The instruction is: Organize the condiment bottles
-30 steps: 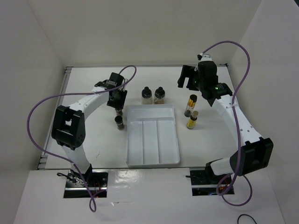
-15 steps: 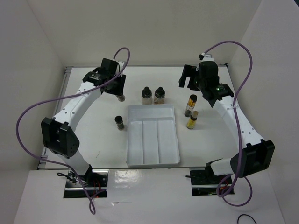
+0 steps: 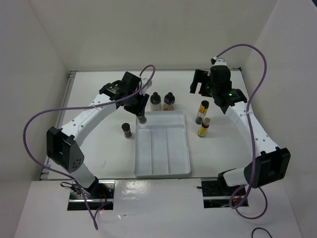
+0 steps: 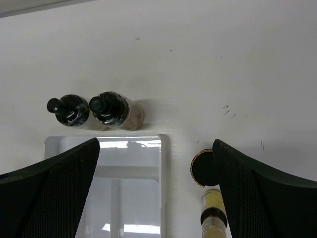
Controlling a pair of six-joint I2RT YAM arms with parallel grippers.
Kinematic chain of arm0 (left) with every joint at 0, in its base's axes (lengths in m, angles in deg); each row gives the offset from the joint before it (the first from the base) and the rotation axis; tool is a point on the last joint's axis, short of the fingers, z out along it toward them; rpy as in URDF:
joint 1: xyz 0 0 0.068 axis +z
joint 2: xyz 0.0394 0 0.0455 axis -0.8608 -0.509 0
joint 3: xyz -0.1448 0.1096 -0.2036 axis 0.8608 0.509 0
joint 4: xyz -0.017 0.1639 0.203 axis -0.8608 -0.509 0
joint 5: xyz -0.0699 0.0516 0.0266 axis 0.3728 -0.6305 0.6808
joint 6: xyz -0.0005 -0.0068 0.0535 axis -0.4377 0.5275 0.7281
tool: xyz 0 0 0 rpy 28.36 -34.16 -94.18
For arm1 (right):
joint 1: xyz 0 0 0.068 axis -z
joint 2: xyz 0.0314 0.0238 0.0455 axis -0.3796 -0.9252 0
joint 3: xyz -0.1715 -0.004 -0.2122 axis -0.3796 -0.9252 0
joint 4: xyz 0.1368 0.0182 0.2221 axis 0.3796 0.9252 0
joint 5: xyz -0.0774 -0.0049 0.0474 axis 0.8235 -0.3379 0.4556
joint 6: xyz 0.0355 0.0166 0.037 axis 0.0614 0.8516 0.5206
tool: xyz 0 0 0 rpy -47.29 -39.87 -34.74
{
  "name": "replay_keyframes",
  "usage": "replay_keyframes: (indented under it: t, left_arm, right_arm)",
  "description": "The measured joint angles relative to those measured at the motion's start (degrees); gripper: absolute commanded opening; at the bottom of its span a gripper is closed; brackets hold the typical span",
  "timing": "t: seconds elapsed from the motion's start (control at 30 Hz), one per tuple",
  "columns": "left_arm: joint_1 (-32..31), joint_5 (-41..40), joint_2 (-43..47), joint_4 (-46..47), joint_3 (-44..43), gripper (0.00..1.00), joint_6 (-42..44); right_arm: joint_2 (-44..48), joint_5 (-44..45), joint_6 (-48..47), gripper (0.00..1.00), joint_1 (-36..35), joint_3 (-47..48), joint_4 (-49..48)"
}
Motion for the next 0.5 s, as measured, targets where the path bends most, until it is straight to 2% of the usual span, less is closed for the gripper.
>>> replay_keyframes:
  t: [0.3, 0.5]
  left_arm:
    - [-4.0, 1.8, 2.9, 1.1, 9.7, 0.27, -0.7]
    - [-6.8, -0.6, 2.9, 4.5, 13.9, 0.27, -2.2]
  right_arm:
    - [-0.9, -0.2, 0.6, 0.99, 0.0, 0.0, 0.1]
    - [-1.1, -0.2, 0.9, 0.99, 0.0, 0.0, 0.1]
